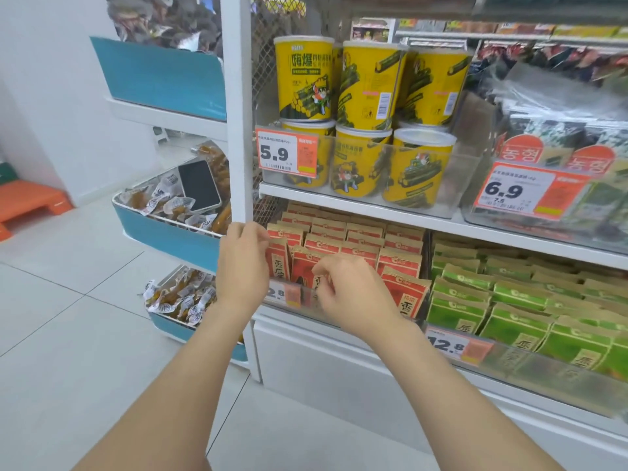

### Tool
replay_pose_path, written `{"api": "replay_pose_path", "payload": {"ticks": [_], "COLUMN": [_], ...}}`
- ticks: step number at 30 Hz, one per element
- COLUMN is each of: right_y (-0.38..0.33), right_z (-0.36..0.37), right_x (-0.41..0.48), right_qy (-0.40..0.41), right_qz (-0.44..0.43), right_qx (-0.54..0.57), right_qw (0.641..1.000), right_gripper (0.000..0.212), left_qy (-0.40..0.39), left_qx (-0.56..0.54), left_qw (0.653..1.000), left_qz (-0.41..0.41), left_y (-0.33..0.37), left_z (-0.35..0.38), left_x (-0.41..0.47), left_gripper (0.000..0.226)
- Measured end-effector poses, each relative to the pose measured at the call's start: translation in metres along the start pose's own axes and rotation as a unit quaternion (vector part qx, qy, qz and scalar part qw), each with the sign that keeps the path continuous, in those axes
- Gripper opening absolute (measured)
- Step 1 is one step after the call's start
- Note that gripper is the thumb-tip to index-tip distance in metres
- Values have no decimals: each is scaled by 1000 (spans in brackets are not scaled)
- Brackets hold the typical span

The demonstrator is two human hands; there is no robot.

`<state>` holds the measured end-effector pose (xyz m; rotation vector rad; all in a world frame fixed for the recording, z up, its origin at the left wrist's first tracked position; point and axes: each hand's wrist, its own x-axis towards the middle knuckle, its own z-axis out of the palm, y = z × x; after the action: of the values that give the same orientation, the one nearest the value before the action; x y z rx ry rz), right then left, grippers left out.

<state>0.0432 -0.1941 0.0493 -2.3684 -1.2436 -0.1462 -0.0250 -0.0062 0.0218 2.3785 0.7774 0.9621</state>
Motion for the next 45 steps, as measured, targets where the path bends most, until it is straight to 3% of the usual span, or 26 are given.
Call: {"api": "replay_pose_path", "payload": {"ticks": [7,13,17,19,21,23,25,31,33,36,38,39,42,45], "right_y": [-13,-6,-4,-5,-9,-12,-12,-6,-4,1,3,4,8,13], "right_z": [5,1,-2,-5,-7,-11,-16,-30,-30,-27,-26,-27,-31,-38], "right_x": [22,23,21,19,16,13,9,-7,-10,-15,-19,-21,-26,-30], "right_qy": [69,34,76,85,87,90,105,70,106,213,244,246,226,222], "right_qz": [57,78,51,43,47,60,85,118,124,121,105,98,84,97], "right_qx": [43,46,110,192,260,303,331,399,396,311,280,290,384,438], "right_qw": [995,995,990,977,961,947,934,907,904,918,922,920,892,865], "right_gripper": [23,25,24,30,33,27,22,15,9,13,16,17,10,11], "left_qy": [53,189,264,230,145,56,-5,-8,13,-1,-49,-67,-90,-116], "left_qx": [-100,-172,-184,-174,-188,-247,-330,-492,-468,-389,-384,-380,-406,-475], "left_qw": [992,961,940,950,965,966,944,857,862,911,919,920,908,869], "left_qz": [57,104,112,122,112,59,-14,-150,-193,-135,-79,-61,-51,-81], "left_y": [13,23,34,35,33,34,41,68,72,81,95,100,108,115], "left_z": [-11,-23,-33,-35,-30,-23,-21,-20,-12,-7,-6,-4,-1,1], "left_x": [-1,2,-1,-3,-7,-12,-15,-28,-35,-41,-46,-49,-53,-54], "left_gripper": [12,18,20,20,19,16,15,28,36,20,2,4,10,9]}}
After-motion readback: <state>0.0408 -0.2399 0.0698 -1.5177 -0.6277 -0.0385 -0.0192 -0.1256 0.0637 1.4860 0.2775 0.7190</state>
